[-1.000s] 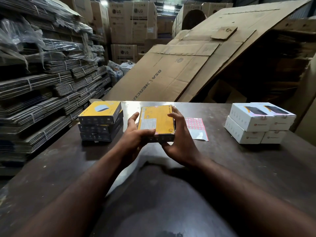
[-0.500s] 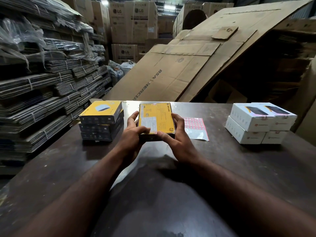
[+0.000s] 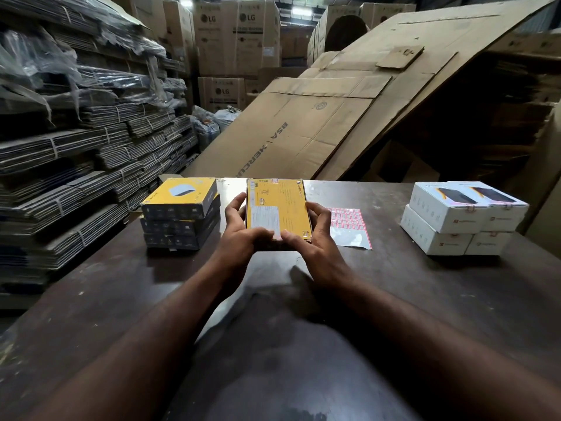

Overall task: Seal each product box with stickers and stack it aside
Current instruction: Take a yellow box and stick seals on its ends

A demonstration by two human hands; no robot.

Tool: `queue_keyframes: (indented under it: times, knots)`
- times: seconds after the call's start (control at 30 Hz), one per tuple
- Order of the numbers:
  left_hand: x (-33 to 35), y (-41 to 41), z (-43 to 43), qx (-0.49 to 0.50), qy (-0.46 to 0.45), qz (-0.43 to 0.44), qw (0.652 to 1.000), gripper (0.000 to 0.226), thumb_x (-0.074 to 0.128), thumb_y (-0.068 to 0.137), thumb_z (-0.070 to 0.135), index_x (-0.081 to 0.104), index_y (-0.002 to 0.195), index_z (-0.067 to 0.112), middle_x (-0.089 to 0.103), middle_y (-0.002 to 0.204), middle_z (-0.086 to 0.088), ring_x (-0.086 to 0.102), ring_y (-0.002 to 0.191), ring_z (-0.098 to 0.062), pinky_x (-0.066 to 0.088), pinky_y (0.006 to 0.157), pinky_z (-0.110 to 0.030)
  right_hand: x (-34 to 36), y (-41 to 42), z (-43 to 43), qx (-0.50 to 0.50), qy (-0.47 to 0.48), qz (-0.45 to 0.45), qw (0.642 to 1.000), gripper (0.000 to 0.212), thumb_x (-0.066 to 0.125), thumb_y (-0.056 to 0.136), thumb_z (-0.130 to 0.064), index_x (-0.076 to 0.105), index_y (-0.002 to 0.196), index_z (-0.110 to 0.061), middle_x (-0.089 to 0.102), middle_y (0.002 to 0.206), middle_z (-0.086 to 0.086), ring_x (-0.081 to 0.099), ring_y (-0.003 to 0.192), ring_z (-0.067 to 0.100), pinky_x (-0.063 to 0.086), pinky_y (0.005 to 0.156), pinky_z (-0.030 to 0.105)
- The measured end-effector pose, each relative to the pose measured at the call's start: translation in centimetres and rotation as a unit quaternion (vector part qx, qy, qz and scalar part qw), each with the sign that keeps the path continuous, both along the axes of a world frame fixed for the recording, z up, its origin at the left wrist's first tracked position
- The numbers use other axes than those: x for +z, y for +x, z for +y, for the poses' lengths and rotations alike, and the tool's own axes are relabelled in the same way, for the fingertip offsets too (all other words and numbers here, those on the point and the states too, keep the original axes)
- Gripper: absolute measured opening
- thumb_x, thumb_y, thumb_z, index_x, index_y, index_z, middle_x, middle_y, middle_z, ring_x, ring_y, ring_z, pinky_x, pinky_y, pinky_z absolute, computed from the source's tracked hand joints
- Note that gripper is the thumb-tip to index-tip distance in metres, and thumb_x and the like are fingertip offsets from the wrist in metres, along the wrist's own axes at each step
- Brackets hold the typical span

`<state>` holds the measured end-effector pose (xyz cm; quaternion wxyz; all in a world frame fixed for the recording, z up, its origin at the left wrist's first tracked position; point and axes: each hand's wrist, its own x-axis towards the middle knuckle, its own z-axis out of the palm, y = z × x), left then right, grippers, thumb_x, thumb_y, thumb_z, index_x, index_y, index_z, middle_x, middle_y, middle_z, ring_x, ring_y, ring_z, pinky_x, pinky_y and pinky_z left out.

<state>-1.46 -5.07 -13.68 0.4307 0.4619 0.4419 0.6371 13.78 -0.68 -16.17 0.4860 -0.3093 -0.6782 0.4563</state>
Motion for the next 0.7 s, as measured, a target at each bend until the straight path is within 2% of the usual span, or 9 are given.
queue_keyframes:
  times: [0.07, 0.17, 0.23, 0.3, 0.4, 0.47, 0.53, 0.6, 0.7]
  knots:
    - [0.2, 0.0, -0.1, 0.004, -0.002, -0.01, 1.0, 0.079, 0.047, 0.09, -0.015, 0.021, 0.148, 0.031, 0.049, 0.142, 0.001, 0.059, 0.122, -0.027, 0.058, 0.092, -0.047, 0.1, 0.0, 0.1, -0.006, -0.005, 0.001, 1.0, 0.075, 0.07, 0.078, -0.031, 0.026, 0.138, -0.025, 0.049, 0.139, -0.001, 0.055, 0.124, 0.008, 0.051, 0.101, 0.027]
    - [0.3, 0.2, -0.2, 0.014, -0.01, -0.002, 1.0, 0.074, 0.044, 0.091, -0.015, 0.024, 0.146, 0.032, 0.05, 0.141, -0.001, 0.058, 0.122, -0.029, 0.055, 0.098, -0.051, 0.3, -0.1, 0.3, -0.011, -0.034, 0.025, 0.999, 0.069, 0.066, 0.079, -0.024, 0.029, 0.136, -0.021, 0.05, 0.138, 0.004, 0.057, 0.121, 0.012, 0.053, 0.101, 0.035]
    - [0.2, 0.2, 0.0, 0.027, -0.017, -0.002, 0.999, 0.072, 0.046, 0.093, -0.012, 0.024, 0.148, 0.029, 0.05, 0.142, -0.002, 0.059, 0.121, -0.028, 0.055, 0.097, -0.05, 0.3, 0.0, 0.5, -0.021, -0.047, 0.04, 0.998, 0.051, 0.059, 0.09, -0.017, 0.033, 0.134, -0.021, 0.05, 0.139, 0.006, 0.058, 0.116, 0.012, 0.054, 0.099, 0.036]
    - [0.0, 0.0, 0.3, 0.042, -0.02, 0.002, 0.999, 0.069, 0.053, 0.097, -0.003, 0.022, 0.151, 0.027, 0.05, 0.145, 0.0, 0.061, 0.122, -0.025, 0.054, 0.098, -0.05, 0.3, 0.2, 0.6, -0.035, -0.045, 0.025, 0.998, 0.036, 0.049, 0.101, -0.007, 0.036, 0.131, -0.022, 0.047, 0.143, 0.006, 0.058, 0.112, 0.008, 0.056, 0.091, 0.027]
    - [-0.2, -0.6, 0.6, 0.061, -0.027, 0.008, 0.998, 0.069, 0.061, 0.098, 0.01, 0.021, 0.152, 0.026, 0.048, 0.15, 0.0, 0.06, 0.126, -0.025, 0.048, 0.106, -0.056, 0.1, 0.3, 0.8, -0.059, -0.038, 0.006, 0.998, 0.034, 0.053, 0.1, -0.005, 0.042, 0.127, -0.022, 0.048, 0.144, 0.007, 0.063, 0.113, 0.018, 0.059, 0.088, 0.033]
    - [-0.3, -1.0, 0.6, 0.07, -0.04, 0.025, 0.996, 0.07, 0.063, 0.098, 0.011, 0.022, 0.154, 0.022, 0.047, 0.151, -0.003, 0.059, 0.126, -0.027, 0.051, 0.103, -0.055, 0.0, 0.4, 0.9, -0.07, -0.034, -0.004, 0.997, 0.038, 0.061, 0.097, -0.007, 0.043, 0.128, -0.02, 0.049, 0.144, 0.007, 0.065, 0.114, 0.024, 0.062, 0.083, 0.036]
    - [-0.5, -1.1, 0.6, 0.068, -0.043, 0.062, 0.995, 0.069, 0.064, 0.097, 0.01, 0.027, 0.154, 0.019, 0.051, 0.146, -0.007, 0.062, 0.122, -0.025, 0.059, 0.092, -0.047, 0.1, 0.5, 0.9, -0.076, -0.037, 0.004, 0.996, 0.044, 0.067, 0.094, -0.007, 0.043, 0.129, -0.02, 0.05, 0.141, 0.005, 0.066, 0.109, 0.021, 0.062, 0.073, 0.03]
    - [-0.4, -1.1, 0.3, 0.069, -0.03, 0.096, 0.993, 0.064, 0.065, 0.096, 0.007, 0.034, 0.151, 0.017, 0.056, 0.139, -0.003, 0.064, 0.117, -0.018, 0.062, 0.079, -0.029, 0.2, 0.8, 1.0, -0.078, -0.037, 0.02, 0.996, 0.053, 0.07, 0.091, -0.004, 0.04, 0.132, -0.02, 0.051, 0.135, 0.001, 0.066, 0.106, 0.016, 0.061, 0.067, 0.025]
    - [0.0, -1.3, 0.0, 0.106, 0.013, 0.156, 0.982, 0.054, 0.069, 0.092, 0.002, 0.046, 0.139, 0.017, 0.059, 0.127, 0.003, 0.059, 0.112, -0.004, 0.053, 0.074, -0.007, 0.4, 1.3, 1.6, -0.092, -0.018, -0.002, 0.996, 0.07, 0.074, 0.084, 0.003, 0.039, 0.142, -0.016, 0.056, 0.128, 0.002, 0.064, 0.113, 0.02, 0.062, 0.08, 0.031]
